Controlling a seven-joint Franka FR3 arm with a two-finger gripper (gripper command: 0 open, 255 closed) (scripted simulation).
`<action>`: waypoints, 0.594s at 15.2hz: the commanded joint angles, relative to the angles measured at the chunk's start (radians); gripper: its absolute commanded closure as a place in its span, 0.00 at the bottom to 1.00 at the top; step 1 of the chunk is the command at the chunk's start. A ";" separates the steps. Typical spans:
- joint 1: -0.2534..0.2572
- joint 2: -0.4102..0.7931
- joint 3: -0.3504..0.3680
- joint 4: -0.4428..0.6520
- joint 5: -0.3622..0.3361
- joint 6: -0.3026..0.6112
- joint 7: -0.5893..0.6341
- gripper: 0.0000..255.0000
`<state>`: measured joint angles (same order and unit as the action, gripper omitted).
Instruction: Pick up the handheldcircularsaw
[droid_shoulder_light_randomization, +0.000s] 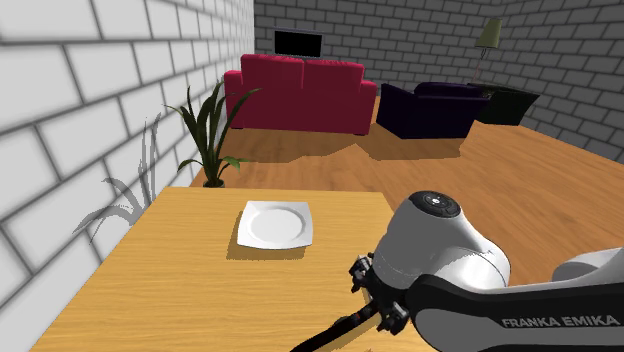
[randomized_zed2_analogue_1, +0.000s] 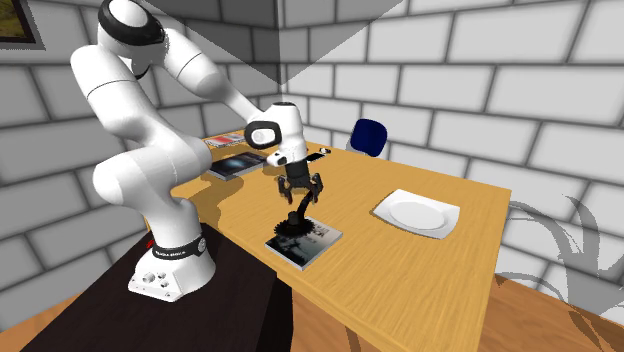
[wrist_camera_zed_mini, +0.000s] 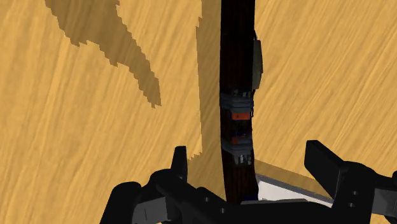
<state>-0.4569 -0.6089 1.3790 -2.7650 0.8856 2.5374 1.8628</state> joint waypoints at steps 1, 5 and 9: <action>-0.033 0.025 0.045 0.001 0.010 0.035 -0.002 0.00; -0.031 0.024 0.042 -0.001 0.011 0.035 -0.004 1.00; -0.031 0.024 0.041 -0.001 0.011 0.035 -0.003 1.00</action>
<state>-0.4876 -0.5847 1.4204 -2.7661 0.8963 2.5717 1.8594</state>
